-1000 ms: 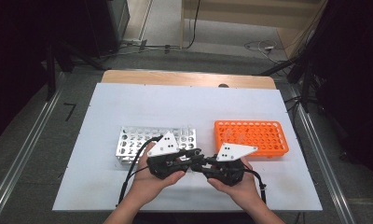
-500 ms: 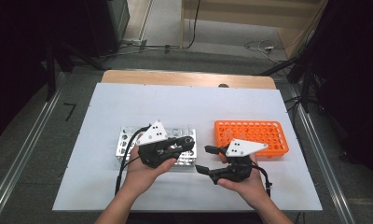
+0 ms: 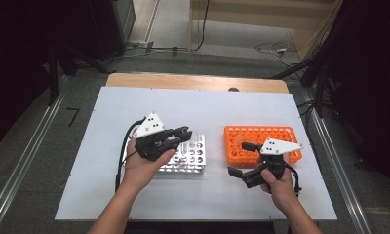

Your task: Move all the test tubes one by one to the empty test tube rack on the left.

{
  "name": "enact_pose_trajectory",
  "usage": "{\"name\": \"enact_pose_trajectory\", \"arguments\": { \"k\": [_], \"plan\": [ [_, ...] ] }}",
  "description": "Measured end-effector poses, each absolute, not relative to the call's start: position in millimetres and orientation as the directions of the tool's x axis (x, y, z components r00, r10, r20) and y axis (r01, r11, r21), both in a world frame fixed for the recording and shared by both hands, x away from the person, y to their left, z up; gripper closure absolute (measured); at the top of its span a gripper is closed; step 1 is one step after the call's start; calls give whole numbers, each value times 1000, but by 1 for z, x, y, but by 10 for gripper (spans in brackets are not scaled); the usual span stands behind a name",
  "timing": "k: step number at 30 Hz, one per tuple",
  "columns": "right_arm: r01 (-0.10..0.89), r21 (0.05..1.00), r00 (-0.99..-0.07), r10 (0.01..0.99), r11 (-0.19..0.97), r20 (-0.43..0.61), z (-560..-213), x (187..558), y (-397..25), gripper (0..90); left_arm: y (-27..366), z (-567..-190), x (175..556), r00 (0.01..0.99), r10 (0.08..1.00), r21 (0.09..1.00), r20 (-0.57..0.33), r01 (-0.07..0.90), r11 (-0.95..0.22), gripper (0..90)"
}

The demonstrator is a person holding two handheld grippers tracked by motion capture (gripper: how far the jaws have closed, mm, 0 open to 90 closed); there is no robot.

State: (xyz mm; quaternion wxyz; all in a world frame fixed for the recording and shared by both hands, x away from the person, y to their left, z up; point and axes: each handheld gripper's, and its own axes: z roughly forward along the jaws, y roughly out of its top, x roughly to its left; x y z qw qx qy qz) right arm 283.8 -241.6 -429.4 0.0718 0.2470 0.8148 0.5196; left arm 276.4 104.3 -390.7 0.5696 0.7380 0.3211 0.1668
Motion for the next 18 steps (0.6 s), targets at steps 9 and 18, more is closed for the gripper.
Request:
{"name": "enact_pose_trajectory", "arguments": {
  "k": [9,18],
  "plan": [
    [353,889,-823,549,290,147,-429,296,-274,0,111,-392,299,695,709,950,-121,287,-119,763],
    [376,888,-785,600,266,153,-432,305,-294,0,111,-403,318,655,744,945,-134,310,-103,764]
  ]
}}
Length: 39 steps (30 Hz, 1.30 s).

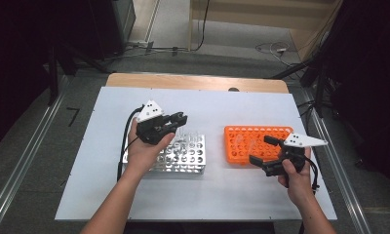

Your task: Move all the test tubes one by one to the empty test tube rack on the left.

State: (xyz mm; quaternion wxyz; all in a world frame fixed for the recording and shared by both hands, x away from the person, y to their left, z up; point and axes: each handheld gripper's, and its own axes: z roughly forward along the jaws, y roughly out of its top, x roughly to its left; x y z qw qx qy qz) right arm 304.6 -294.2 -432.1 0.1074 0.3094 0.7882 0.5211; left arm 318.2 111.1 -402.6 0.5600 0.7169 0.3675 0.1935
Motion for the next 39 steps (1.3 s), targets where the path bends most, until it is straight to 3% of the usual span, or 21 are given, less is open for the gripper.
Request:
{"name": "enact_pose_trajectory", "arguments": {
  "k": [39],
  "plan": [
    [396,880,-762,628,261,157,-440,310,-302,0,96,-433,320,655,750,881,-89,403,-247,745]
  ]
}}
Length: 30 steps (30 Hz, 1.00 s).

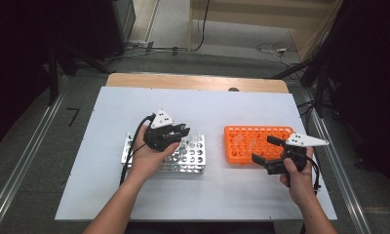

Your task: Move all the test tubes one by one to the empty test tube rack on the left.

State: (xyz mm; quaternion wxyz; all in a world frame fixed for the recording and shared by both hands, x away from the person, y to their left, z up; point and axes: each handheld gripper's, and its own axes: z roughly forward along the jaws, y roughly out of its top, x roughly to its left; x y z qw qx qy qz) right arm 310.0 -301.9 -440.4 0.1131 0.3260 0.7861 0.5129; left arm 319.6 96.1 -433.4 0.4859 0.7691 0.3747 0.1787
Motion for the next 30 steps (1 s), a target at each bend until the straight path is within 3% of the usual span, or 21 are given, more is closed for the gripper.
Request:
{"name": "enact_pose_trajectory", "arguments": {
  "k": [6,13,21,30],
  "plan": [
    [397,876,-766,624,273,152,-442,311,-300,0,99,-432,319,654,747,880,-121,419,-225,702],
    [403,870,-776,611,285,159,-445,312,-298,0,108,-426,311,662,730,891,-172,420,-170,567],
    [429,852,-776,605,298,179,-451,315,-292,93,118,-420,286,678,712,910,-182,391,-139,307],
    [467,831,-745,640,301,187,-457,317,-287,225,124,-422,266,688,702,914,-184,383,-136,191]
  ]
}}
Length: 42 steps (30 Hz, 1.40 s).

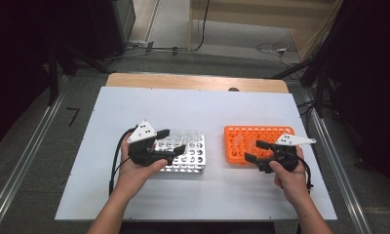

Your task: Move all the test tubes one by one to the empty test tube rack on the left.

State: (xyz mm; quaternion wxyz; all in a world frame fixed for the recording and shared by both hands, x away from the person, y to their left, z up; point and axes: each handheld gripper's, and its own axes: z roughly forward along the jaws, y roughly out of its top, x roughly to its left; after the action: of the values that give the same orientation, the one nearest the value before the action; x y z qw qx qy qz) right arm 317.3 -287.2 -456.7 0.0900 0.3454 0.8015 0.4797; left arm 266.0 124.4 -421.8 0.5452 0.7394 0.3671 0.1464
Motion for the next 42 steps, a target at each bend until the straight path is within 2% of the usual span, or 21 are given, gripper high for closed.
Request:
{"name": "enact_pose_trajectory", "arguments": {
  "k": [3,8,11,18,33,36,42],
  "plan": [
    [473,825,-738,651,308,180,-458,318,-285,300,125,-422,260,689,698,910,-196,393,-132,162],
    [486,818,-720,672,308,175,-464,322,-284,419,122,-421,251,695,693,903,-192,402,-153,41],
    [488,812,-711,685,320,158,-466,323,-283,475,123,-421,247,706,681,901,-196,403,-159,2],
    [477,812,-706,696,336,127,-468,323,-281,590,123,-425,247,719,667,895,-197,409,-177,0],
    [443,815,-699,713,373,54,-473,319,-277,684,119,-430,249,715,668,884,-204,428,-189,0],
    [433,820,-707,705,374,52,-474,318,-277,727,119,-430,249,715,669,884,-205,429,-187,0],
    [425,823,-711,702,378,45,-475,318,-277,734,119,-430,249,715,669,884,-205,429,-188,0]
  ]
}}
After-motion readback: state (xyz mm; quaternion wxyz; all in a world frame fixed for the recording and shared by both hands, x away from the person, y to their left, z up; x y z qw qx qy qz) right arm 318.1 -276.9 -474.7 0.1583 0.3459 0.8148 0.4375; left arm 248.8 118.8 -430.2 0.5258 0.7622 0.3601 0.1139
